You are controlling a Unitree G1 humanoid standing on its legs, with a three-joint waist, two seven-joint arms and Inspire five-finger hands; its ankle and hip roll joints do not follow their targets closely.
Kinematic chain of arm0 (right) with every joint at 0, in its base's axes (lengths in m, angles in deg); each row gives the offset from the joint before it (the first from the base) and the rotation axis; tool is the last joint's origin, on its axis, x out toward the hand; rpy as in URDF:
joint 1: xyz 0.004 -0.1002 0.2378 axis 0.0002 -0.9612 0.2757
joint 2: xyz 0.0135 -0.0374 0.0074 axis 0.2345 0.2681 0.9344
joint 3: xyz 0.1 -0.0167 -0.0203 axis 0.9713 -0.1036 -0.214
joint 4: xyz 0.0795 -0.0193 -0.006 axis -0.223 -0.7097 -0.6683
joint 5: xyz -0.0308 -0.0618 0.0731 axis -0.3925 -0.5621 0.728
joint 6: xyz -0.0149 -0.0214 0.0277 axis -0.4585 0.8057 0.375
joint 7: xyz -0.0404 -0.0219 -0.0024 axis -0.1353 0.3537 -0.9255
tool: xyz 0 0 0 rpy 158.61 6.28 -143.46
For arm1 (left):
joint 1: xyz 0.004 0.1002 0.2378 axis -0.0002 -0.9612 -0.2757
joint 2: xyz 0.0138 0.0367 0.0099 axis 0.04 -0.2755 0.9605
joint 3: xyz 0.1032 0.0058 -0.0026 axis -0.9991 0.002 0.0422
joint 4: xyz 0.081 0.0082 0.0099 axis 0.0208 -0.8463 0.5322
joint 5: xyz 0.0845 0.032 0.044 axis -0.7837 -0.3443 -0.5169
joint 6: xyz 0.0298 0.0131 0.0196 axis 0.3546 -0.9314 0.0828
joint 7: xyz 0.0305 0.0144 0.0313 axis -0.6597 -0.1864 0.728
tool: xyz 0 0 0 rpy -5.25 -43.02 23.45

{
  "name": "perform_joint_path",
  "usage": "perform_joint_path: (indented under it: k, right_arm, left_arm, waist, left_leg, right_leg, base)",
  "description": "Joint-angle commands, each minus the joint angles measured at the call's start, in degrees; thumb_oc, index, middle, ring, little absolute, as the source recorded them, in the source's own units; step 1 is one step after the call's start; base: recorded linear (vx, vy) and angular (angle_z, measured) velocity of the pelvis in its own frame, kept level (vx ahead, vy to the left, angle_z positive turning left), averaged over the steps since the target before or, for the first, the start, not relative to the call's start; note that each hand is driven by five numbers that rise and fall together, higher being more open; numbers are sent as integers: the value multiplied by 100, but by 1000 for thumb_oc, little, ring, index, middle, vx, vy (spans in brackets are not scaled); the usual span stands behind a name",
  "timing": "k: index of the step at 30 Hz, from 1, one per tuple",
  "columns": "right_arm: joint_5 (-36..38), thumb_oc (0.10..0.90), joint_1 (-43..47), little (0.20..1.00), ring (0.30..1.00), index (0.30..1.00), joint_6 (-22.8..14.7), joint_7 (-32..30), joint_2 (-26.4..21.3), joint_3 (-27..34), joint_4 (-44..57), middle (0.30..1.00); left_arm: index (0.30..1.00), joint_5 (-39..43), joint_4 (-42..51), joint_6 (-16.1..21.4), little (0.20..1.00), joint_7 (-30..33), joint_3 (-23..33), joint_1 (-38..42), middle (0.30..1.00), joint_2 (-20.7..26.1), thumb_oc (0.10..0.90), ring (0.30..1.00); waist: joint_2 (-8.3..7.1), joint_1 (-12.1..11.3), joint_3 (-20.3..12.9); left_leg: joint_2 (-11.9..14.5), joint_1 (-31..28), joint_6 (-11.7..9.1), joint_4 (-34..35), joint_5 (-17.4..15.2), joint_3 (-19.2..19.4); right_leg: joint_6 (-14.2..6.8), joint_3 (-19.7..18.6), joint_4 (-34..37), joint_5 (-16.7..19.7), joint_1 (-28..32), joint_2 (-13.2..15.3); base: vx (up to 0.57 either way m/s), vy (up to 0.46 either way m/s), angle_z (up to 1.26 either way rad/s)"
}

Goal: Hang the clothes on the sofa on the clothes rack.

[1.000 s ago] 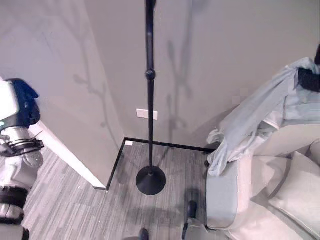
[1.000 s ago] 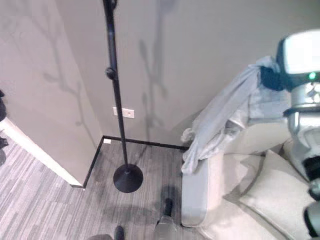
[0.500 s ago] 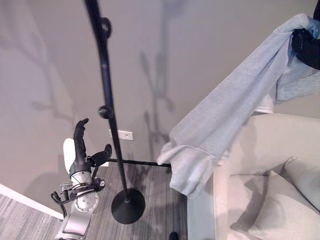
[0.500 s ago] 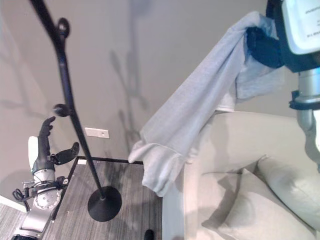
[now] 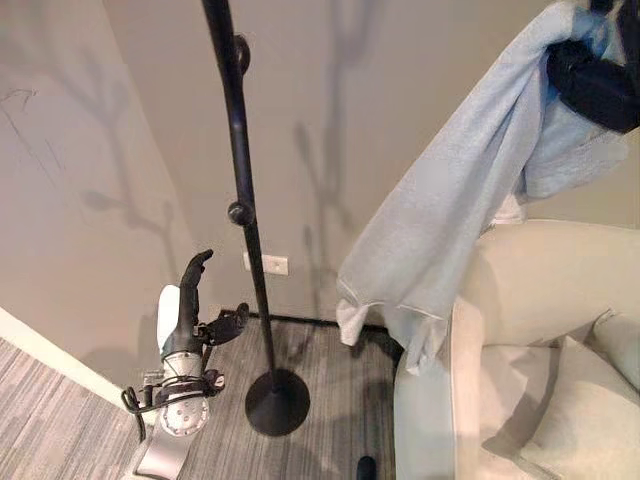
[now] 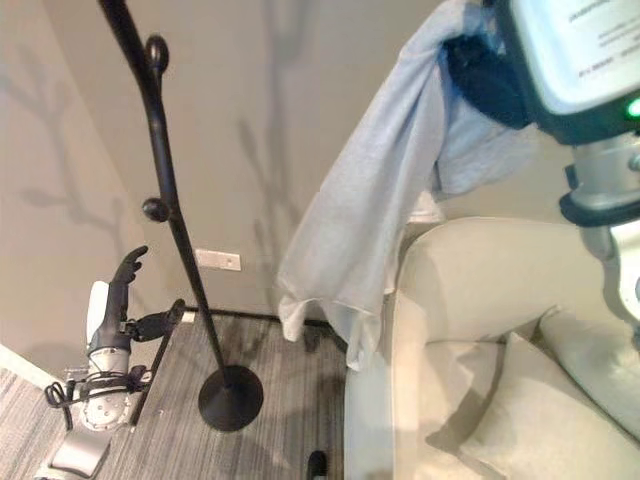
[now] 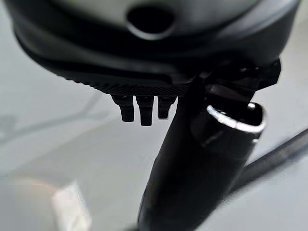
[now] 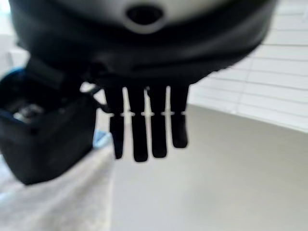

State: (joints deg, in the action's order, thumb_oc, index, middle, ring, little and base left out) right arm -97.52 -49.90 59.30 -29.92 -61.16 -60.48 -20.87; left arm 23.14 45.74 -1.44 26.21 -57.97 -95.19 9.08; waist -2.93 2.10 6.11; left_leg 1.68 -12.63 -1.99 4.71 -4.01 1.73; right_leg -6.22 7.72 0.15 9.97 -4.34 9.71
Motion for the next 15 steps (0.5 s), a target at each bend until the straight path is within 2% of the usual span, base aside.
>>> perform_joint_path:
  k: [1, 4, 5, 7, 9, 10, 12, 13, 14, 15]
  right_arm:
    - [-2, 400, 818, 300, 300, 300, 479, 26, -79, 344, -61, 300]
    - [-67, 400, 788, 300, 300, 300, 511, 80, -61, 361, -35, 300]
    - [-137, 400, 791, 300, 300, 300, 541, 140, -4, 314, -17, 300]
    - [-230, 400, 797, 300, 300, 300, 587, 202, 25, 266, -18, 300]
    - [-282, 400, 825, 300, 300, 300, 597, 268, 36, 282, 2, 300]
    - [-253, 400, 830, 300, 300, 300, 568, 291, 54, 289, 35, 300]
    - [-209, 400, 943, 300, 300, 300, 513, 307, -4, 315, 82, 300]
    - [-154, 400, 1107, 300, 300, 300, 467, 355, -42, 224, 66, 300]
    - [-154, 400, 1142, 300, 300, 300, 467, 357, -41, 190, 59, 300]
    - [-144, 400, 1260, 300, 300, 300, 450, 385, -45, 110, 41, 300]
  left_arm:
    - [900, -506, 836, 491, 900, 121, 119, 122, 900, 404, 800, 900]
    - [900, -710, 863, 441, 900, 185, 201, 49, 900, 453, 800, 900]
    - [900, -997, 852, 358, 900, 311, 321, -29, 900, 489, 800, 900]
    - [900, -1315, 744, 214, 900, 495, 457, -61, 900, 549, 800, 900]
    - [900, -1641, 587, 5, 900, 659, 666, -106, 900, 632, 800, 900]
    - [900, -1699, 574, -18, 900, 686, 711, -119, 900, 640, 800, 900]
    - [900, -1819, 549, -87, 900, 741, 884, -249, 900, 713, 800, 900]
    - [900, -1854, 547, -151, 900, 729, 984, -406, 900, 769, 800, 900]
    - [900, -1854, 557, -153, 900, 726, 993, -417, 900, 764, 800, 900]
    - [900, -1892, 550, -176, 900, 718, 1029, -507, 900, 772, 800, 900]
  waist:
    - [-277, -233, -298]
    - [-320, -270, -269]
    - [-357, -332, -199]
    - [-349, -405, -101]
    - [-227, -498, 15]
    - [-210, -506, 42]
    - [-145, -541, 109]
    - [-111, -657, 93]
    - [-120, -655, 92]
    - [-106, -705, 68]
  left_leg:
    - [-339, -140, 283, 23, -550, -192]
    - [-477, -140, 328, 23, -553, -180]
    - [-566, -144, 354, 22, -532, -132]
    - [-597, -130, 368, 19, -490, -53]
    - [-549, -53, 411, -14, -421, 73]
    - [-554, 15, 422, -38, -363, 108]
    - [-487, 213, 453, -116, -212, 195]
    - [-454, 413, 511, -169, -91, 329]
    - [-461, 433, 509, -178, -70, 343]
    - [-456, 515, 537, -175, -14, 421]
  right_leg:
    - [-659, 75, -489, 83, -222, 577]
    - [-734, 104, -407, 264, -210, 723]
    - [-806, 220, -342, 601, -220, 897]
    - [-850, 469, -318, 788, -244, 1057]
    - [-781, 866, -639, 474, -194, 1082]
    - [-720, 946, -771, 375, -163, 1076]
    - [-567, 1065, -1561, -145, -98, 960]
    - [-482, 1135, -2221, -595, 50, 848]
    - [-457, 1132, -2247, -596, 19, 861]
    - [-430, 1141, -2582, -781, 76, 815]
  base:
    - [-103, 117, 5]
    - [-116, 108, 7]
    - [-125, 86, 7]
    - [-200, 96, 3]
    - [-267, 123, -7]
    - [-271, 126, -14]
    - [-307, 113, -23]
    - [-275, 85, -19]
    - [-247, 81, -2]
    - [-152, 32, 2]
